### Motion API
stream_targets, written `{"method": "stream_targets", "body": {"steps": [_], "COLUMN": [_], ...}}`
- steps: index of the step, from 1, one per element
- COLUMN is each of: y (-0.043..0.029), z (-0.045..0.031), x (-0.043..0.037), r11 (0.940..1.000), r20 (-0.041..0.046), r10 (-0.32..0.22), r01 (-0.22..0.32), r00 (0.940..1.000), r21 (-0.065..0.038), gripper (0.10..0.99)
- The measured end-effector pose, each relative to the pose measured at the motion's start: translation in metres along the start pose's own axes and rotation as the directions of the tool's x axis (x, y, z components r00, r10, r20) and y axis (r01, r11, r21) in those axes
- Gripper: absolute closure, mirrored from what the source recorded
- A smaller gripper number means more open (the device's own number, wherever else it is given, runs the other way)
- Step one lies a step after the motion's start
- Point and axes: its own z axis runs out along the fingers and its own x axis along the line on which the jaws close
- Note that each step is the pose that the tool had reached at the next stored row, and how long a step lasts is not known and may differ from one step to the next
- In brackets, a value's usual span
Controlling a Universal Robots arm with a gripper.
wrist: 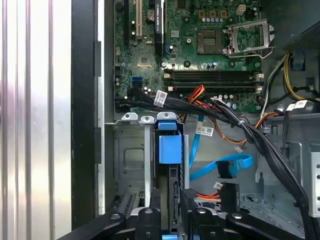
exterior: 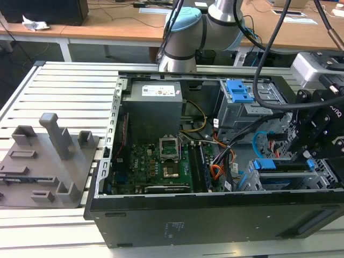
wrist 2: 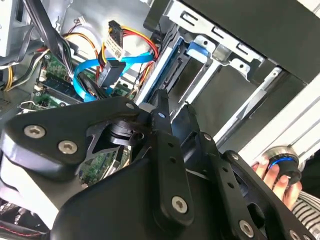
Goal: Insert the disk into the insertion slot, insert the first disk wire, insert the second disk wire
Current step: 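Insert the first disk wire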
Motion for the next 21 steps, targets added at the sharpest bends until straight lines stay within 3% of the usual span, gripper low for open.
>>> {"method": "stream_targets", "body": {"steps": [2,3,4,13,16,21], "y": [0.0002,0.0005,0.0005,0.0014,0.0013,0.0011], "z": [-0.0058,-0.0120,-0.0122,-0.0124,-0.0082,0.0051], "x": [-0.0016,-0.0050,-0.0094,-0.0561,-0.0587,-0.0590], "r11": [1.0000,1.0000,1.0000,1.0000,1.0000,1.0000], "r20": [-0.0072,-0.0180,-0.0204,-0.0231,-0.0228,-0.0233], "r10": [0.000,0.001,0.001,0.001,0.001,0.001], "r01": [0.000,-0.001,-0.001,-0.001,-0.001,-0.001], "r00": [1.0000,0.9998,0.9998,0.9997,0.9997,0.9997], "r21": [0.000,0.000,0.000,0.000,0.000,0.000], "gripper": [0.784,0.784,0.784,0.784,0.784,0.784]}}
